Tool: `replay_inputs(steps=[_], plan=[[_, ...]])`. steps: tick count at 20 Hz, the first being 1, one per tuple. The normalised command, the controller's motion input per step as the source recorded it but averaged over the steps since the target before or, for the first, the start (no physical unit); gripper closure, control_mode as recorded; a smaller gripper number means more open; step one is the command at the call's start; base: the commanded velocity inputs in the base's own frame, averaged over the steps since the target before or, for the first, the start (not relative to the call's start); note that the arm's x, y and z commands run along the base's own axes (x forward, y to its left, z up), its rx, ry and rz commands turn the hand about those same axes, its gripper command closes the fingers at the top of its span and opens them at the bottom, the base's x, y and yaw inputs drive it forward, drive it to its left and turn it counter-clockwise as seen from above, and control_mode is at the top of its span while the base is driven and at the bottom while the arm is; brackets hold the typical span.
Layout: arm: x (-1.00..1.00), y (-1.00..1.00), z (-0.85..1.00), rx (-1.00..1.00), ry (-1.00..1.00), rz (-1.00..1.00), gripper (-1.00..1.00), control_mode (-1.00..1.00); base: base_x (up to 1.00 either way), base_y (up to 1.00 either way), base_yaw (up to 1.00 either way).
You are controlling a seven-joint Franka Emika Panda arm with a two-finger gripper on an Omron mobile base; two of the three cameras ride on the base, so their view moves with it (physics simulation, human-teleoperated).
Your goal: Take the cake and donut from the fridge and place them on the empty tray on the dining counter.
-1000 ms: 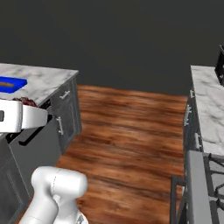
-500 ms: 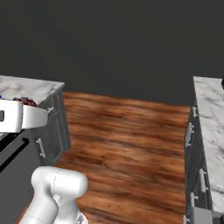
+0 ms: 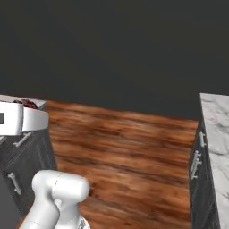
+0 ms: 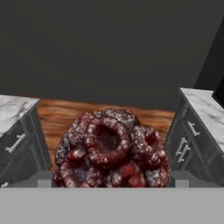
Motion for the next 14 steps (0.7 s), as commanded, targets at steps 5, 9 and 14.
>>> replay_inputs(steps=[5,9,14], plan=[[0.00,0.00,0.00,0.00,0.00,0.00,1.00,1.00,1.00,0.00,0.02],[0.00,0.00,0.00,0.00,0.00,0.00,1.00,1.00,1.00,0.00,0.25],[0.00,0.00,0.00,0.00,0.00,0.00,1.00,1.00,1.00,0.00,0.62]])
